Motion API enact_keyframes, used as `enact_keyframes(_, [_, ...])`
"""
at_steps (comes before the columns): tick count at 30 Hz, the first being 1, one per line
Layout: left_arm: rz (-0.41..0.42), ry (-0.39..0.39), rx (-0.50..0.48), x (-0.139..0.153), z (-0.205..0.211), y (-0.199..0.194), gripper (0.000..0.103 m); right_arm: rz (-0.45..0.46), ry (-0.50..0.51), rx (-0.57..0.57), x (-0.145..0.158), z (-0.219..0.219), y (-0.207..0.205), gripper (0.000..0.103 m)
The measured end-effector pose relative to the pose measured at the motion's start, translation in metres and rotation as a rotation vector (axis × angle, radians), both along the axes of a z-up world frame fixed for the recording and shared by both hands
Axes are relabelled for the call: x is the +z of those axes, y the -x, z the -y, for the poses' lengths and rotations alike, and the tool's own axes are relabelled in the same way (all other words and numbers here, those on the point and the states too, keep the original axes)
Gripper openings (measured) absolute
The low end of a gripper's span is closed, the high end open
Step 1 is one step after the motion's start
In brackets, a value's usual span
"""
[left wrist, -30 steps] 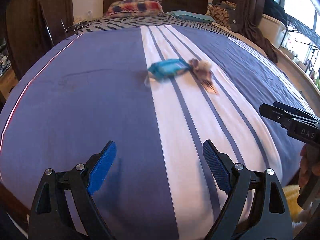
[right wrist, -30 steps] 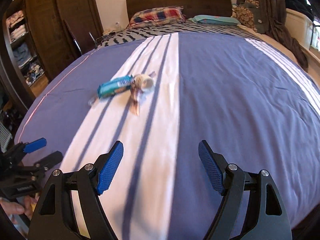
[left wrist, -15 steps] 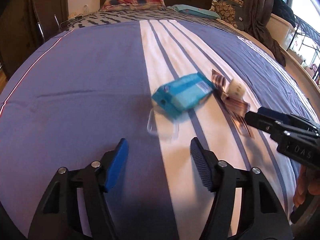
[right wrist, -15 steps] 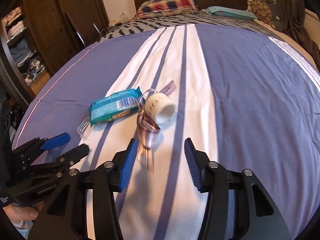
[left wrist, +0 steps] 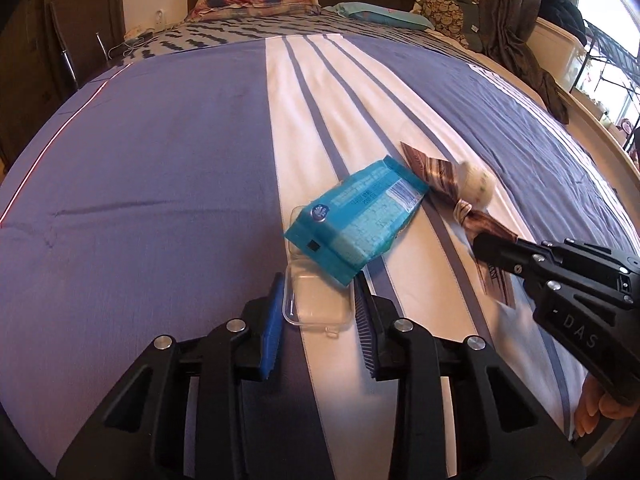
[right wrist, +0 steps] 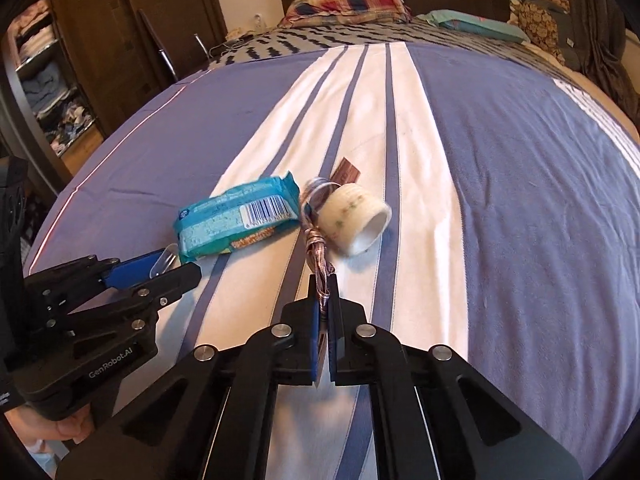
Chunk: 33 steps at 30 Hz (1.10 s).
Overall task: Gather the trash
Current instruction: 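Grasp the brown ribbon with the right tool while the left tool grasps the clear plastic box, then lower ribbon and plastic box into the bin and open both tools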
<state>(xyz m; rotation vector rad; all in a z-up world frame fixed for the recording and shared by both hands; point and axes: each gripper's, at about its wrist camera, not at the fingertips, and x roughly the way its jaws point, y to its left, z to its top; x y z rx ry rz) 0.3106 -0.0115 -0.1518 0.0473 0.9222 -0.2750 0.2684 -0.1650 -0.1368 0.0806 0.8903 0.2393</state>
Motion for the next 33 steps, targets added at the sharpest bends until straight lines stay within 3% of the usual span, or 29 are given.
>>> enact_keyframes(8, [0.007, 0.009, -0.014, 0.006, -0.003, 0.069, 0.031, 0.054, -0.015, -0.01, 0.022, 0.017, 0.051, 0.004])
enact_keyframes(27, [0.193, 0.028, -0.072, 0.087, 0.023, 0.211, 0.031, 0.161, -0.049, -0.011, 0.066, 0.047, 0.187, 0.004])
enact_keyframes(33, [0.202, 0.067, -0.082, 0.092, 0.019, 0.26, 0.031, 0.195, -0.058, -0.005, 0.068, 0.049, 0.24, 0.004])
